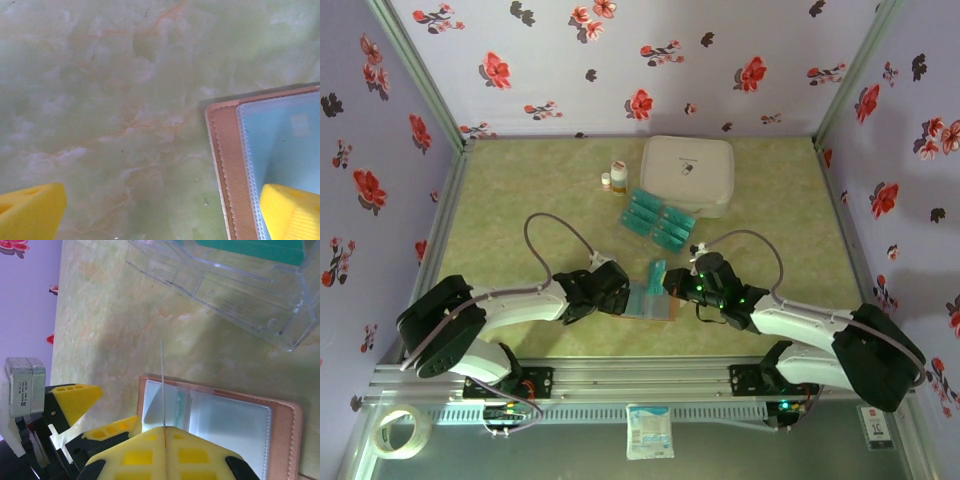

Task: Put the credit cards into the card holder

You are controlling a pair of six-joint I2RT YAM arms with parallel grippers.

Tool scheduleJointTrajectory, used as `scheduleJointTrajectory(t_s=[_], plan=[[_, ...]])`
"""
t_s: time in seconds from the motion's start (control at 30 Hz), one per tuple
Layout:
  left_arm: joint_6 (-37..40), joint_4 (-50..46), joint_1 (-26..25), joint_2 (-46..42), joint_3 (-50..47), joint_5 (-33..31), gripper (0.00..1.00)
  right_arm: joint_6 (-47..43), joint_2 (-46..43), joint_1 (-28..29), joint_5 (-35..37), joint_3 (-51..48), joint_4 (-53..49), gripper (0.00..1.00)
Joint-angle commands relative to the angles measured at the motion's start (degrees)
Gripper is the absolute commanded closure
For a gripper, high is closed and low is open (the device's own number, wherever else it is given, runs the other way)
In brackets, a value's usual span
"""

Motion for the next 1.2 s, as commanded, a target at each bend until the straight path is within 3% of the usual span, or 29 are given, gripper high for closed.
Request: scheduleJointTrajectory(t_s=[0.0, 1.17], plan=[[-1.43, -0.68, -0.49, 0.36, -1.61, -2.2, 0.0, 1.32, 1.22, 0.79, 1.48, -1.15, 3.93, 1.0], [-4.34, -0.78, -1.28, -0.3, -3.97, -2.75, 0.0, 2.11, 6.13, 4.26, 5.35, -6.11, 17.09, 1.0]])
